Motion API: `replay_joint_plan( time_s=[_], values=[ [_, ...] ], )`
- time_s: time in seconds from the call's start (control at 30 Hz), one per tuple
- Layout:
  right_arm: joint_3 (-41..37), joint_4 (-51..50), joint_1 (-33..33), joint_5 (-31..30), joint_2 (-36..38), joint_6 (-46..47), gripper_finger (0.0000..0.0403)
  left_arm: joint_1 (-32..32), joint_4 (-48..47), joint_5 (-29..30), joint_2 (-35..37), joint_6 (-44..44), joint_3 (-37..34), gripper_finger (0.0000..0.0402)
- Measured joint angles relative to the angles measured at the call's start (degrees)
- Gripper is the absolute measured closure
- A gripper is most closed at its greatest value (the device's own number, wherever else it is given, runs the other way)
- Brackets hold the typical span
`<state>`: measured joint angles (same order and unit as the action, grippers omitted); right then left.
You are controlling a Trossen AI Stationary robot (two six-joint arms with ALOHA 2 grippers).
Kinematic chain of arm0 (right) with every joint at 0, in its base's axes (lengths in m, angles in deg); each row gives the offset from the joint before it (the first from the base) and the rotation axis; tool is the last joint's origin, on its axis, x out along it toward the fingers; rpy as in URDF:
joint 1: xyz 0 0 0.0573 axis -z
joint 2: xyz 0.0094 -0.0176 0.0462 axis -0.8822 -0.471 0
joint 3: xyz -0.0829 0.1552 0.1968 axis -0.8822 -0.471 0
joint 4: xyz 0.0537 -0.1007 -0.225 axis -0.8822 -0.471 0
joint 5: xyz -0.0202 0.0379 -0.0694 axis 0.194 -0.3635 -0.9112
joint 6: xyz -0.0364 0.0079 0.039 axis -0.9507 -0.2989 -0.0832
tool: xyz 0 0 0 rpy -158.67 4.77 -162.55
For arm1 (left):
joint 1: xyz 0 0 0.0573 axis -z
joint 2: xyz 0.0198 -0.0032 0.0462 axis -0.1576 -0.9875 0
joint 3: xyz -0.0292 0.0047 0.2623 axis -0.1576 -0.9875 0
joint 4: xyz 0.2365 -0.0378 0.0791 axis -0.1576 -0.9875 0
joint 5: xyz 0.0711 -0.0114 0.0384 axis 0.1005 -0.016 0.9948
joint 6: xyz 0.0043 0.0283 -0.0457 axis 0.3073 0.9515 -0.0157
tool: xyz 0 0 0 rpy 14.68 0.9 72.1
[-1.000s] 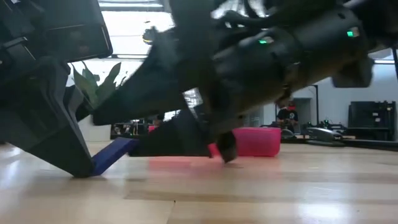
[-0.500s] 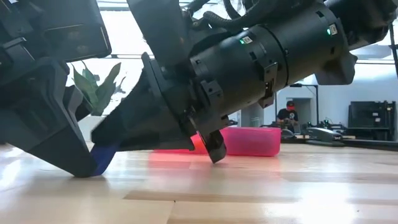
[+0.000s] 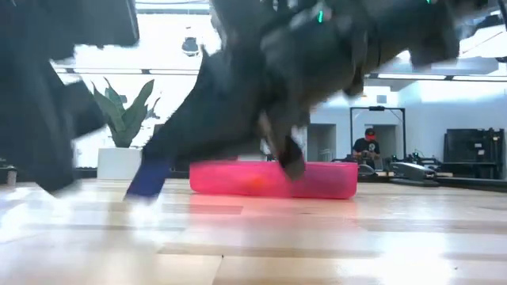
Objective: Pack school essentials
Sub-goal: Put the blue eraser into the red supply box
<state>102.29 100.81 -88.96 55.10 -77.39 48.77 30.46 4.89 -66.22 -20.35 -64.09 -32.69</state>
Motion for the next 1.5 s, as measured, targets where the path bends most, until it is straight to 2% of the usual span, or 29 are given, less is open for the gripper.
replay_joint_plan(
  time_s=[0.13,0.27,0.43,0.57,0.67,0.83,1.03,1.5],
  values=[
    [0.04,-6.04,1.5,-0.49,4.74,-4.79,0.0388,0.98,-5.03,-2.29,5.01,0.94,0.94,0.0333],
    [0.1,-13.91,4.79,-0.52,11.41,-11.27,0.0391,2.29,-9.95,0.04,11.45,-0.28,0.97,0.0331],
    [0.0,-23.06,13.34,7.16,18.55,-17.01,0.0378,4.22,-15.45,9.05,19.8,-1.07,1.05,0.0331],
    [0.05,-23.77,20.39,13.42,21.26,-20.61,0.0381,5.12,-17.9,16.32,25.03,-0.11,1.04,0.0331],
    [0.17,-22.94,24.17,17.04,21.16,-21.32,0.0385,5.56,-18.84,19.08,27.7,0.98,1.04,0.0331],
    [-0.01,-19.97,27.44,25.85,16.36,-20.78,0.0379,6.26,-19.2,22.59,30.46,1.37,1.06,0.0331],
    [0.11,-19.82,27.07,26.8,11.19,-19.35,0.038,6.93,-20.09,24.02,31.74,2.03,1.1,0.0331],
    [0.2,-20.73,27.19,26.28,9.8,-20.6,0.0371,7.1,-22.22,24.97,31.67,1.86,1.1,0.0331]
  ],
)
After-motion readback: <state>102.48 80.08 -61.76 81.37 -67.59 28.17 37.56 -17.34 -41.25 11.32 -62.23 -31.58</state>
